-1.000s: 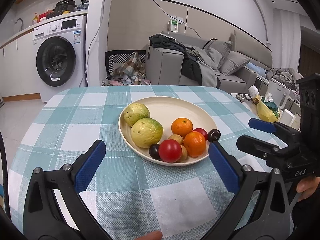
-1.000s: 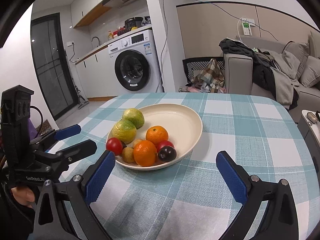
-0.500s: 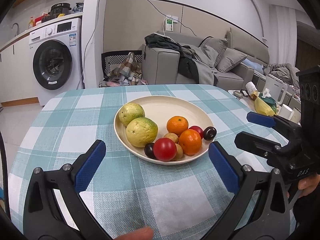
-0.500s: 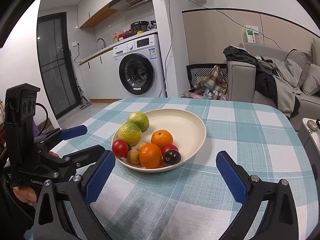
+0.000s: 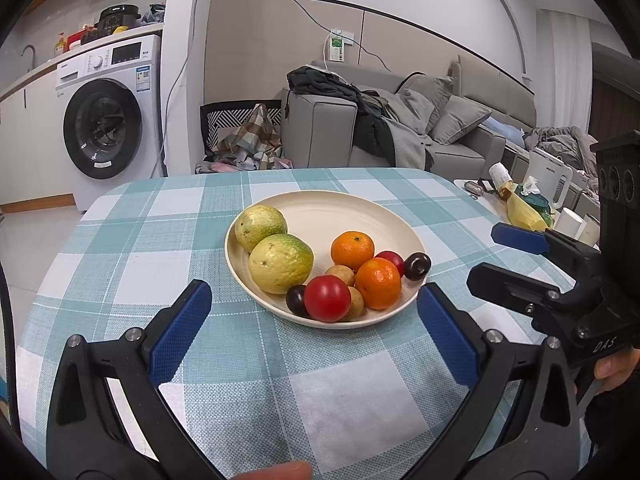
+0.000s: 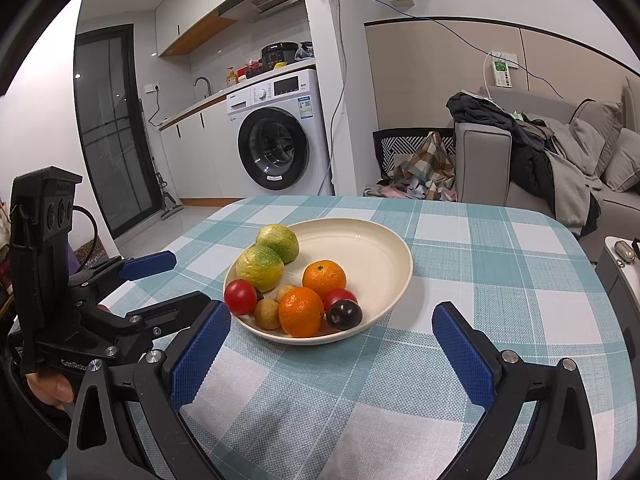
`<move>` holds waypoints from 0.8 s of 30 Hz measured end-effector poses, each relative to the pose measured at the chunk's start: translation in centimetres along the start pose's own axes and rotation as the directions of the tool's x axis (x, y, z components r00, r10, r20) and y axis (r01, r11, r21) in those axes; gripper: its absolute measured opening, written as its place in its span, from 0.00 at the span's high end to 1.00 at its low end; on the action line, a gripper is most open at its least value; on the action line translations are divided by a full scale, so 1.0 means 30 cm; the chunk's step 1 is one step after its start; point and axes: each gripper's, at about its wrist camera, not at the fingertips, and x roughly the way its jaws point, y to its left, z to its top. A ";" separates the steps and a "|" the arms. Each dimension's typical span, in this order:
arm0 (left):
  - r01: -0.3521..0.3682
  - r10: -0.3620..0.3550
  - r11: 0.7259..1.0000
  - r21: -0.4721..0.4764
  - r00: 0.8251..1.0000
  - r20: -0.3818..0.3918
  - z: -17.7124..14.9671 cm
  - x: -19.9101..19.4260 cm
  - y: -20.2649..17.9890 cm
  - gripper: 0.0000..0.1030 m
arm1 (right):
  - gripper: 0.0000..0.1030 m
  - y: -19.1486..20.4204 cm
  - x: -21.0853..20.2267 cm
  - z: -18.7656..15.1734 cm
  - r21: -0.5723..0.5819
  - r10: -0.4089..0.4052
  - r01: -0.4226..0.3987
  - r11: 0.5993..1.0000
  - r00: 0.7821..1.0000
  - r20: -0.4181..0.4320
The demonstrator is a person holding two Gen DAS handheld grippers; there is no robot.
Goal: Organize fruits
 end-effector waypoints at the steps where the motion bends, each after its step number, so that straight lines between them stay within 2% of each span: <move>1: 0.001 -0.001 1.000 0.000 1.000 0.000 0.000 0.000 -0.001 0.01 | 0.00 0.000 0.000 0.000 0.000 0.002 -0.002 1.000 1.000 0.001; 24: 0.001 -0.001 1.000 0.000 1.000 -0.002 0.001 0.000 0.001 0.01 | 0.00 0.001 -0.001 -0.001 0.000 0.002 -0.002 1.000 1.000 0.001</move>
